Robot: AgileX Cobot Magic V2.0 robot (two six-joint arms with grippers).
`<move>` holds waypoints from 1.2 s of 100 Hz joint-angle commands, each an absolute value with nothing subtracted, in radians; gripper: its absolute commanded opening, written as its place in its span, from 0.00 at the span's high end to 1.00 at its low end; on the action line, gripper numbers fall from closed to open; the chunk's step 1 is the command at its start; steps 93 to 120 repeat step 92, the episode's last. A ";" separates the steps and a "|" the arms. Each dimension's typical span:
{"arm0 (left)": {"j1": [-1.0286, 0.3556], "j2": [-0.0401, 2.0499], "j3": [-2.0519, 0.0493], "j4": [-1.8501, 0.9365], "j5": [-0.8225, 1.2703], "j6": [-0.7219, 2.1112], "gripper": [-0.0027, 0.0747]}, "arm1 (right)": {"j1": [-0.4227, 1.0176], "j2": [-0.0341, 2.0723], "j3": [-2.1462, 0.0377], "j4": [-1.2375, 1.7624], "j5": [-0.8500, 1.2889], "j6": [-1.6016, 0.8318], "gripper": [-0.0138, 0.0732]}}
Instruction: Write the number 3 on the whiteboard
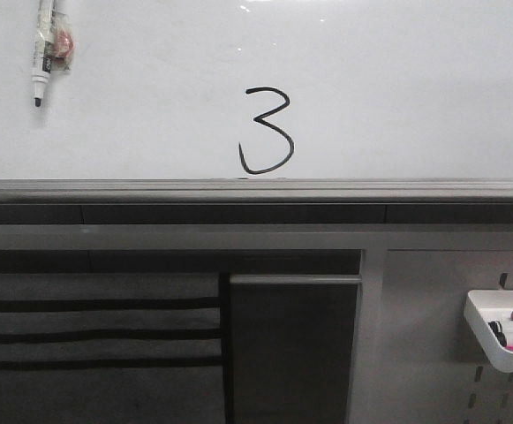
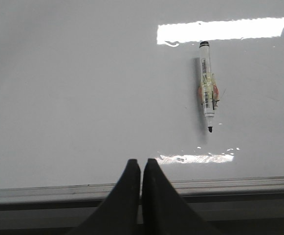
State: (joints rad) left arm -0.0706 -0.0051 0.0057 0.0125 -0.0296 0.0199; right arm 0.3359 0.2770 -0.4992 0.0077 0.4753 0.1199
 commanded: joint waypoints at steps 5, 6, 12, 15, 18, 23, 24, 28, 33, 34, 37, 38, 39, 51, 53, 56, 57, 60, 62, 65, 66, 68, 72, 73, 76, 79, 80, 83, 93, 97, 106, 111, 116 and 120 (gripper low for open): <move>-0.079 -0.037 0.008 0.010 -0.112 0.013 0.99 | 0.214 0.180 -0.357 0.053 0.166 0.113 0.93; -0.079 -0.037 0.008 0.010 -0.112 0.013 0.99 | 0.200 0.166 -0.335 0.053 0.155 0.113 0.93; -0.079 -0.037 0.008 0.010 -0.112 0.013 0.99 | 0.154 0.114 -0.249 0.053 0.080 0.113 0.93; -0.079 -0.037 0.008 0.010 -0.112 0.013 0.99 | 0.136 0.090 -0.199 0.053 0.058 0.113 0.93; -0.079 -0.037 0.008 0.010 -0.112 0.013 0.99 | 0.119 0.061 -0.162 0.053 0.040 0.113 0.93; -0.079 -0.037 0.008 0.010 -0.112 0.013 0.99 | 0.099 0.028 -0.103 0.053 0.022 0.113 0.93; -0.079 -0.037 0.008 0.010 -0.112 0.013 0.99 | 0.096 0.024 -0.088 0.053 0.016 0.113 0.93; -0.079 -0.037 0.008 0.010 -0.112 0.013 0.99 | 0.089 0.002 -0.053 0.053 0.000 0.113 0.93; -0.079 -0.037 0.008 0.010 -0.112 0.013 0.99 | 0.086 -0.020 -0.014 0.053 -0.017 0.113 0.93; -0.079 -0.037 0.008 0.010 -0.112 0.013 0.99 | 0.086 -0.026 -0.005 0.053 -0.021 0.113 0.93; -0.079 -0.037 0.008 0.010 -0.112 0.013 0.99 | 0.086 -0.031 0.016 0.053 -0.041 0.113 0.93; -0.079 -0.037 0.008 0.010 -0.112 0.013 0.99 | 0.086 -0.031 0.026 0.053 -0.059 0.113 0.93; -0.079 -0.037 0.008 0.010 -0.112 0.013 0.99 | 0.086 -0.031 0.032 0.053 -0.070 0.113 0.93; -0.079 -0.037 0.008 0.010 -0.112 0.013 0.99 | 0.086 -0.031 0.037 0.053 -0.079 0.113 0.93; -0.079 -0.037 0.008 0.010 -0.112 0.013 0.99 | 0.086 -0.031 0.037 0.053 -0.080 0.113 0.93; -0.079 -0.037 0.008 0.010 -0.112 0.013 0.99 | 0.086 -0.031 0.037 0.053 -0.077 0.113 0.93; -0.079 -0.037 0.008 0.010 -0.112 0.013 0.99 | 0.086 -0.031 0.037 0.053 -0.077 0.113 0.93; -0.079 -0.037 0.008 0.010 -0.112 0.013 0.99 | 0.086 -0.031 0.037 0.053 -0.077 0.113 0.93; -0.079 -0.037 0.008 0.010 -0.112 0.013 0.99 | 0.086 -0.031 0.037 0.053 -0.077 0.113 0.93; -0.079 -0.037 0.008 0.010 -0.112 0.013 0.99 | 0.086 -0.031 0.037 0.053 -0.077 0.113 0.93; -0.079 -0.037 0.008 0.010 -0.112 0.013 0.99 | 0.086 -0.031 0.037 0.053 -0.077 0.113 0.93; -0.079 -0.037 0.008 0.010 -0.112 0.013 0.99 | 0.086 -0.031 0.037 0.053 -0.077 0.113 0.93; -0.079 -0.037 0.008 0.010 -0.112 0.013 0.99 | 0.086 -0.031 0.037 0.053 -0.077 0.113 0.93; -0.079 -0.037 0.008 0.010 -0.112 0.013 0.99 | 0.086 -0.031 0.037 0.053 -0.077 0.113 0.93; -0.079 -0.037 0.008 0.010 -0.112 0.013 0.99 | 0.086 -0.031 0.037 0.053 -0.077 0.113 0.93; -0.079 -0.037 0.008 0.010 -0.112 0.013 0.99 | 0.086 -0.031 0.037 0.053 -0.077 0.113 0.93; -0.079 -0.037 0.008 0.010 -0.112 0.013 0.99 | 0.086 -0.031 0.037 0.053 -0.077 0.113 0.93; -0.079 -0.037 0.008 0.010 -0.112 0.013 0.99 | 0.086 -0.031 0.037 0.053 -0.077 0.113 0.93; -0.079 -0.037 0.008 0.010 -0.112 0.013 0.99 | 0.086 -0.031 0.037 0.053 -0.077 0.113 0.93; -0.079 -0.037 0.008 0.010 -0.112 0.013 0.99 | 0.086 -0.031 0.037 0.053 -0.077 0.113 0.93; -0.079 -0.037 0.008 0.010 -0.112 0.013 0.99 | 0.086 -0.031 0.037 0.053 -0.077 0.113 0.93; -0.079 -0.037 0.008 0.010 -0.112 0.013 0.99 | 0.086 -0.031 0.037 0.053 -0.077 0.113 0.93; -0.079 -0.037 0.008 0.010 -0.112 0.013 0.99 | 0.086 -0.031 0.037 0.053 -0.077 0.113 0.93; -0.079 -0.037 0.008 0.010 -0.112 0.013 0.99 | 0.086 -0.031 0.037 0.053 -0.077 0.113 0.93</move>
